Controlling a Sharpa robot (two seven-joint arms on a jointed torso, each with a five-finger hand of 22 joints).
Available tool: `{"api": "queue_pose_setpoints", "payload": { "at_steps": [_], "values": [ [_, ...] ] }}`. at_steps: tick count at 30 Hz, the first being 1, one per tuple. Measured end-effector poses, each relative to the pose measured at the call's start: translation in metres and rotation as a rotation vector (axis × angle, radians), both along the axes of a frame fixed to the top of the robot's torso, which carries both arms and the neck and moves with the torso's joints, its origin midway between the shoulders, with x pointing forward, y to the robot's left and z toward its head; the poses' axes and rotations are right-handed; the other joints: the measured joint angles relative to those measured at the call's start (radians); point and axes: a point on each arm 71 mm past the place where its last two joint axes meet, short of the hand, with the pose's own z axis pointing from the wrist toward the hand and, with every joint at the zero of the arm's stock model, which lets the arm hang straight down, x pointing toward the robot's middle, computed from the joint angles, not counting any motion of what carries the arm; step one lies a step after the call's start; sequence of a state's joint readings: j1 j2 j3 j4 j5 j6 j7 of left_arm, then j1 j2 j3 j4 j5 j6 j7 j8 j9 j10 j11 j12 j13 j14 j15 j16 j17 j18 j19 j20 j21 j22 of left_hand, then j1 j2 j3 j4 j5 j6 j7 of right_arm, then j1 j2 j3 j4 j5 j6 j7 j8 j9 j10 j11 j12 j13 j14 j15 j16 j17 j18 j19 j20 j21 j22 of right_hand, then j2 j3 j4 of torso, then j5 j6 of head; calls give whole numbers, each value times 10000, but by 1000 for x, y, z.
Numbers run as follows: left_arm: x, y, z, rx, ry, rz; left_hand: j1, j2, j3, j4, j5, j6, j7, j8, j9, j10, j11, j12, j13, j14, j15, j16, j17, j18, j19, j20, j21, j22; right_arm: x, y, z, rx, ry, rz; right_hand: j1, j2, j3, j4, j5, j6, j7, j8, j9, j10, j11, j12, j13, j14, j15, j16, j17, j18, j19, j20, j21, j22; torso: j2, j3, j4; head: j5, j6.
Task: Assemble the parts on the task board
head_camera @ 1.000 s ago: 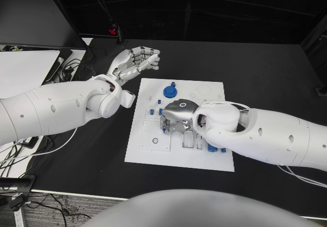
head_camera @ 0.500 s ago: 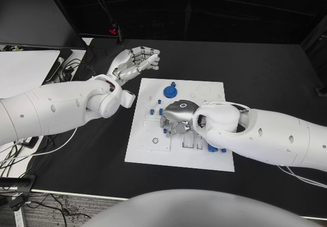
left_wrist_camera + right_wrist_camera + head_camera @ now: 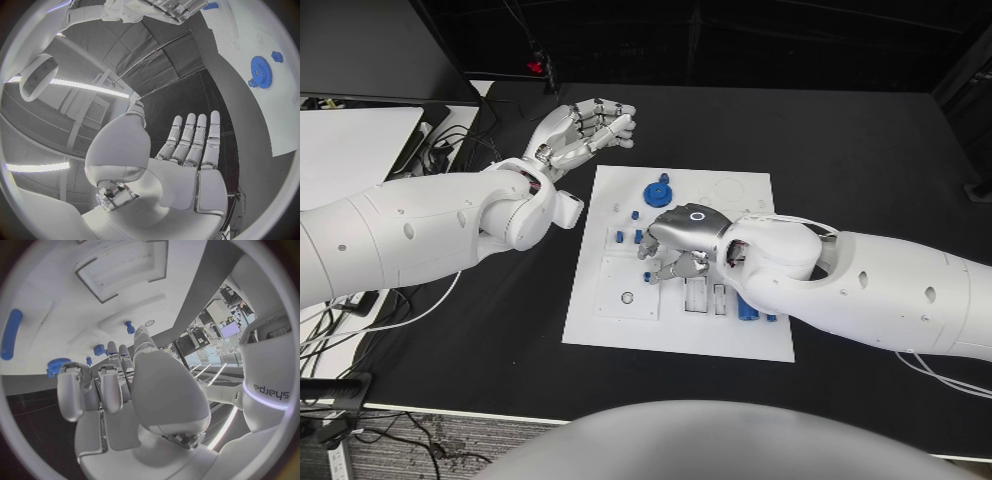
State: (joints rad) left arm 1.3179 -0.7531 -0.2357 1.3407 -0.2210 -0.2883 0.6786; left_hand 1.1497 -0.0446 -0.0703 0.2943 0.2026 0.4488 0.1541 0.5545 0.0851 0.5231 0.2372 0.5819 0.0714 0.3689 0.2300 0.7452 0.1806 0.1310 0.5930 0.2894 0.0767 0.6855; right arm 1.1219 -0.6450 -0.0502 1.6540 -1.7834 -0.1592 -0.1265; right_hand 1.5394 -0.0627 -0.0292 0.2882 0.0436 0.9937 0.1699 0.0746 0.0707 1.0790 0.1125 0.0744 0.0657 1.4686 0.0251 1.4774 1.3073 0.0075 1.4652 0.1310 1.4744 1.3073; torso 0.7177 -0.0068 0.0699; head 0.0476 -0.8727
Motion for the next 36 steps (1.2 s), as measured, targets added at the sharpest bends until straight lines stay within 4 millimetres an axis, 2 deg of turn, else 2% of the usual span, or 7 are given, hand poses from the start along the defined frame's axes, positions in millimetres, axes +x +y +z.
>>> {"api": "queue_pose_setpoints", "payload": {
  "at_steps": [6, 10, 15, 19, 21, 27, 36],
  "values": [
    [0, 2, 0, 13, -2, 35, 5, 76, 0, 0, 41, -38, 38, 41, -16, 0, 0, 59, 0, 0, 0, 41, -53, 0, 0, 0, 0, -28, -4, -35, 19, 1593, -137, -640, 1, -1, 206, -42, 0, 1, 1, 0, 12, 0, 0, 72, 0, -37, 37, -43, 0, 0, 0, 0, 0, 0, -10, -11, 0, -135, -1],
    [1, 2, 0, 26, -8, 64, -2, 82, 0, 0, 41, -38, 37, 41, -16, -3, 3, 59, 0, 0, 0, 41, -53, 0, 0, 0, 0, -28, 2, -60, 40, 2416, -217, -1256, 1, -1, 387, -52, 0, -295, 140, -55, -22, -382, 94, 72, -4, 0, 73, -43, 0, 0, 11, 58, 0, 0, -13, -21, -1, -238, -1],
    [2, 2, 0, 37, -16, 81, -2, 82, 0, 0, 41, -37, 38, 41, -16, -36, 36, 59, 0, 0, 0, 40, -52, 0, 0, 0, 0, -28, 8, -91, 51, 2774, 22, -2077, 1, -1, 469, -28, 0, -645, -73, -90, -39, -769, -54, 30, -11, -16, -167, -43, 0, -1, 2, -82, 0, 0, -14, -28, -8, -403, -1],
    [3, 2, 0, 34, -15, 90, -2, 82, 0, 0, 40, -37, 38, 40, -15, -36, 36, 59, 1, 0, 0, 40, -52, -1, 0, 0, 0, -28, 9, -101, 51, 2693, 218, -2412, 1, -1, 521, -25, 0, -751, -107, -90, -39, -841, -127, 30, -10, -18, -237, -43, 0, 12, 16, -166, 0, 0, -14, -28, -13, -474, -1],
    [3, 2, 0, 30, -13, 92, -2, 82, 0, 0, 40, -37, 37, 40, -16, -36, 36, 59, 1, 0, 0, 40, -52, -1, 0, 0, 0, -28, 10, -104, 51, 2565, 271, -2533, 1, -1, 521, -24, 0, -783, -140, -89, -39, -932, -142, 30, -10, -38, -258, -43, 0, 161, -3, -185, 0, 0, -14, -28, -16, -517, -1],
    [3, 2, -1, 22, -7, 103, -2, 82, 0, 0, 40, -37, 37, 40, -15, -36, 36, 59, -8, 0, 0, 40, -63, 0, 0, 0, 0, -27, 13, -110, 46, 1776, 300, -2835, -93, -96, 547, 1, 0, -820, -176, -89, -38, -1002, -214, 68, -10, -18, -309, -43, 0, 159, 13, -240, -33, 0, -14, -17, -14, -658, -1],
    [4, 3, -1, 19, -1, 136, -2, 82, 0, 0, 40, -37, 37, 40, -15, -36, 36, 59, -8, 0, 0, 39, -63, -1, 0, 0, 0, -27, 20, -110, 32, 491, 436, -3244, -117, -120, 574, 28, 0, -820, -176, -89, -29, -1002, -213, 133, 8, -17, -381, -43, 0, 159, 15, -311, -159, 0, -12, -12, 0, -714, -1]
  ]
}}
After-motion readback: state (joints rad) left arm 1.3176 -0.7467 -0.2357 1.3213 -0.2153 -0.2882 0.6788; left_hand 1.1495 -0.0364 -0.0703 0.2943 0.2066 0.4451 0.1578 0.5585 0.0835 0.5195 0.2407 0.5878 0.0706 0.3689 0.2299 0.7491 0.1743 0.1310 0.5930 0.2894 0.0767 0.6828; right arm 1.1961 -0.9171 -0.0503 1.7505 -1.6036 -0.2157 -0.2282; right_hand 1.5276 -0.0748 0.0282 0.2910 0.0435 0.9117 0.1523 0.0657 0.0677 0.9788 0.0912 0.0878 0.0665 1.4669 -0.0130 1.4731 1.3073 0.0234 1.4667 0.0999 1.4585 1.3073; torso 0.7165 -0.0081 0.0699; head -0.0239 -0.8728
